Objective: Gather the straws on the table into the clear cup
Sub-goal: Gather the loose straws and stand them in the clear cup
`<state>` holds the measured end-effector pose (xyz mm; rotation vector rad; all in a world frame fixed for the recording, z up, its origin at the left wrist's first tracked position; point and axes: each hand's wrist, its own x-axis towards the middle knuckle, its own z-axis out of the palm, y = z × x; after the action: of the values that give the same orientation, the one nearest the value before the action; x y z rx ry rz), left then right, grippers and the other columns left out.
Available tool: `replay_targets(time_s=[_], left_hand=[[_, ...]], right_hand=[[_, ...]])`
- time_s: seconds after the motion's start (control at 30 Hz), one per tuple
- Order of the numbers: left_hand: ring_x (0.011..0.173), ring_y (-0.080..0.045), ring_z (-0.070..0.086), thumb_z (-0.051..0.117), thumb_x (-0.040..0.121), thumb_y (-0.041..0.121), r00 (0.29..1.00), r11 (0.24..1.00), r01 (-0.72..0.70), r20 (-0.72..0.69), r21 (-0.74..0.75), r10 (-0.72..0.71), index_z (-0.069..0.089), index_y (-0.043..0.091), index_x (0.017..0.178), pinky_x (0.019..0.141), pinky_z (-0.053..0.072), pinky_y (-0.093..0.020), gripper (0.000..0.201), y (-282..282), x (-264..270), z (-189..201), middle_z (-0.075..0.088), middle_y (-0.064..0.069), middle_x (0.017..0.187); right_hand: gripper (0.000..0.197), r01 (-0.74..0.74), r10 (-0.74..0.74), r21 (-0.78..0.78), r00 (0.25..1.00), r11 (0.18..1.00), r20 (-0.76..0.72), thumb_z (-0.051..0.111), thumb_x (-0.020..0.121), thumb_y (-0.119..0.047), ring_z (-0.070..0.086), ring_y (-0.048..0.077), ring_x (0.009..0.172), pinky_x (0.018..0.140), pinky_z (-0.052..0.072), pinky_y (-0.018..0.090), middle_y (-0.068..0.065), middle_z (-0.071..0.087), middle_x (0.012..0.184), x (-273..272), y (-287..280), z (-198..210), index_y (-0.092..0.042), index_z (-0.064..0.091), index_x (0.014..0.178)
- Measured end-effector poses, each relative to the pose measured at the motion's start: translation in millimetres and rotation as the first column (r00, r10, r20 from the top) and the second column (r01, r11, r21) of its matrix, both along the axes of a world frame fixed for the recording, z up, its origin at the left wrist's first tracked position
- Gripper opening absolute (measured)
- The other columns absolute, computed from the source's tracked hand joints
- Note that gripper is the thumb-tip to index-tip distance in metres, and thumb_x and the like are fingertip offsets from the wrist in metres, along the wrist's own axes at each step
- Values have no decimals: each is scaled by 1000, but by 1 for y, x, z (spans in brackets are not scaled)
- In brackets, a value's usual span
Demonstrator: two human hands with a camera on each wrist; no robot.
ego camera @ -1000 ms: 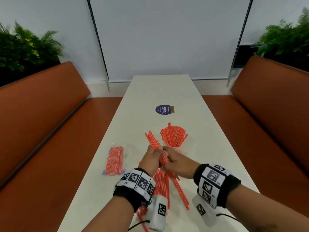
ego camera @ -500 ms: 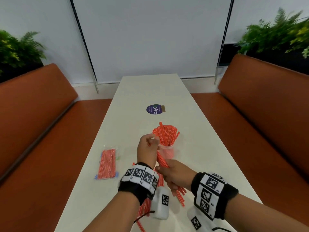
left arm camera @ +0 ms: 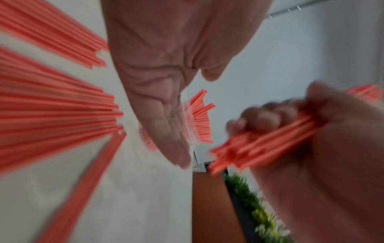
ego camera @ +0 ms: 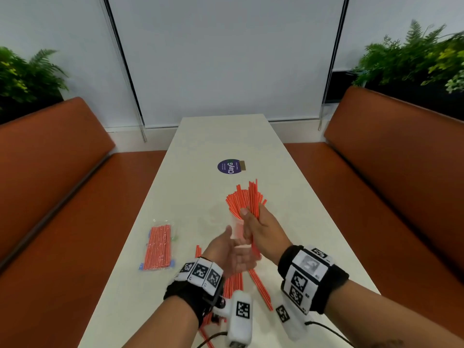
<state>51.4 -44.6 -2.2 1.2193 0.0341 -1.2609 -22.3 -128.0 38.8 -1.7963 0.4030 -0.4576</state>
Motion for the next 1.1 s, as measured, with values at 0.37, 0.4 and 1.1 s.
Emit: replay_targets(time_s=[0.37,0.4,1.1], left_hand=[[50,-15,68,36,99,35,998,998,-20,52,-51,23,62,6,105,45,55,-22,39,6,-10,3,67,-11,88],[46,-12,62,35,99,40,995,1000,10,97,-11,-9,61,9,98,43,52,-18,41,6,-12,4,63,-8,81],[116,-26,57,72,80,17,518,899,-269,838,347,-169,43,6,135,95,42,-32,63,-34,58,17,60,-11,125]], right_hand=[[38,38,-60,-306,996,951,-64,41,89,-51,55,20,93,87,45,35,-8,50,84,-1,5,-41,-17,53,99],[35,1,-22,-244,996,970,-84,43,93,-46,55,18,91,86,45,33,-7,52,86,0,4,-42,-14,52,104],[27,-32,-126,-395,922,918,-367,63,88,-24,66,24,89,76,50,28,13,69,100,76,-66,-1,-3,64,105]])
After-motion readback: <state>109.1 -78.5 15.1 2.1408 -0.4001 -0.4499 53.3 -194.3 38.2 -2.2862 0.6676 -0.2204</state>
